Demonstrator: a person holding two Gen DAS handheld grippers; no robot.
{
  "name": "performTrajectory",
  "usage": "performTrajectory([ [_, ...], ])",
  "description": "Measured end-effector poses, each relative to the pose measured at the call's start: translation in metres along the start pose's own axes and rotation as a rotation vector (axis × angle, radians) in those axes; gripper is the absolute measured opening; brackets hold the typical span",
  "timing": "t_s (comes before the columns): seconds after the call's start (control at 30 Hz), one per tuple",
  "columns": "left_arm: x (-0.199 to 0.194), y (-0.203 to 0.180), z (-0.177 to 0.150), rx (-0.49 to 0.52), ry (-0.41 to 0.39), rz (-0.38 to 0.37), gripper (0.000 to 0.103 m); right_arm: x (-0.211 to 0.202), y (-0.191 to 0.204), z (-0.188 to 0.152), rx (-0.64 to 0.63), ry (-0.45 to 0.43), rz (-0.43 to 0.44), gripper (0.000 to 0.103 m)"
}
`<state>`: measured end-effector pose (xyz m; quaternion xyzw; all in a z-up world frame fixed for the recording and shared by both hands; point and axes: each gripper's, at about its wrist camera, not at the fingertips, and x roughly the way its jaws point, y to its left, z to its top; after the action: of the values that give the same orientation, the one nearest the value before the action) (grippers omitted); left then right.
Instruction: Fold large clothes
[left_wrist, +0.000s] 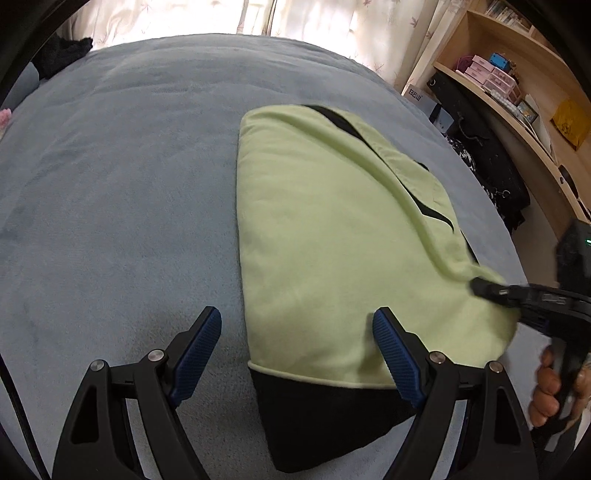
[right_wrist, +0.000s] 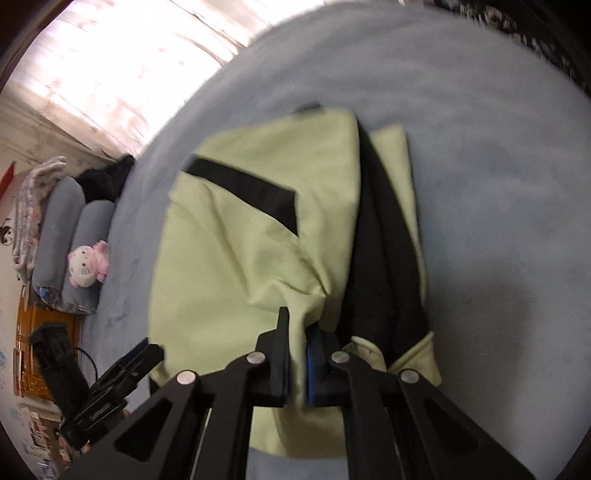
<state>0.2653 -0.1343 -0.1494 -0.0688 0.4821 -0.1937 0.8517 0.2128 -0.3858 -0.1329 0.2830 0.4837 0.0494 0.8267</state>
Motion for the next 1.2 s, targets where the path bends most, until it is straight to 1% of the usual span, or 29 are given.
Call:
performTrajectory([
  [0.03,-0.002,-0.001,0.001,0.005,-0.007,0.003,0.079,-0.017,0.002,-0.004,-0.004,-0.048,0.016,0.005],
  [0.1,-0.005,-0.003,-0.001,0.019,-0.013,-0.009,0.072,-0.036,0.003,-0.012,-0.008,-0.104,0.021,0.004],
  [0.17,-0.004,-0.005,-0.002,0.025,-0.008,-0.018,0.069,-0.049,0.003,-0.023,-0.018,-0.148,-0.020,0.003],
  [0.2,-0.002,-0.006,-0.004,0.024,-0.002,-0.023,0.067,-0.048,0.001,-0.027,-0.019,-0.154,-0.042,0.002],
  [0.27,0.003,-0.007,-0.007,0.021,0.010,-0.025,0.067,-0.037,-0.010,-0.037,-0.001,-0.139,-0.094,0.002],
  [0.37,0.016,-0.009,-0.014,0.024,0.034,-0.047,0.067,-0.011,-0.029,-0.046,0.068,-0.087,-0.099,0.001],
  [0.47,0.021,-0.010,-0.017,0.023,0.036,-0.042,0.067,-0.006,-0.028,-0.046,0.089,-0.080,-0.092,0.002],
  [0.5,0.020,-0.010,-0.016,0.017,0.037,-0.045,0.067,-0.008,-0.025,-0.044,0.082,-0.082,-0.080,0.003],
  [0.53,0.020,-0.010,-0.015,0.013,0.040,-0.049,0.067,-0.011,-0.021,-0.040,0.072,-0.081,-0.060,0.007],
  [0.6,0.020,-0.009,-0.012,0.011,0.049,-0.062,0.067,-0.013,-0.016,-0.030,0.065,-0.070,-0.036,0.008],
  [0.63,0.019,-0.006,-0.011,0.010,0.053,-0.067,0.068,-0.013,-0.015,-0.023,0.073,-0.069,-0.024,0.015],
  [0.67,0.020,-0.005,-0.009,0.006,0.060,-0.077,0.068,-0.013,-0.016,-0.016,0.091,-0.075,-0.009,0.026],
  [0.73,0.022,-0.001,-0.005,-0.011,0.071,-0.099,0.068,-0.007,-0.019,-0.001,0.108,-0.076,0.011,0.036],
  [0.8,0.024,0.004,0.001,-0.028,0.078,-0.119,0.068,0.004,-0.023,0.010,0.131,-0.058,0.014,0.036],
  [0.93,0.027,0.004,0.015,-0.028,0.071,-0.130,0.068,0.027,-0.038,0.034,0.173,-0.010,0.029,0.036],
  [1.03,0.032,0.006,0.027,-0.025,0.068,-0.137,0.068,0.042,-0.039,0.051,0.177,-0.008,0.040,0.036],
  [1.07,0.034,0.007,0.031,-0.026,0.067,-0.135,0.068,0.045,-0.038,0.053,0.174,-0.009,0.044,0.034],
  [1.1,0.036,0.007,0.034,-0.028,0.065,-0.135,0.068,0.047,-0.037,0.056,0.167,-0.014,0.041,0.025],
  [1.13,0.039,0.007,0.038,-0.028,0.064,-0.132,0.068,0.048,-0.033,0.059,0.145,-0.021,0.013,0.004],
  [1.17,0.040,0.006,0.041,-0.026,0.061,-0.127,0.068,0.048,-0.029,0.061,0.111,-0.025,-0.025,0.004],
  [1.2,0.043,0.003,0.044,-0.021,0.059,-0.123,0.068,0.044,-0.027,0.061,0.097,-0.041,-0.046,0.004],
])
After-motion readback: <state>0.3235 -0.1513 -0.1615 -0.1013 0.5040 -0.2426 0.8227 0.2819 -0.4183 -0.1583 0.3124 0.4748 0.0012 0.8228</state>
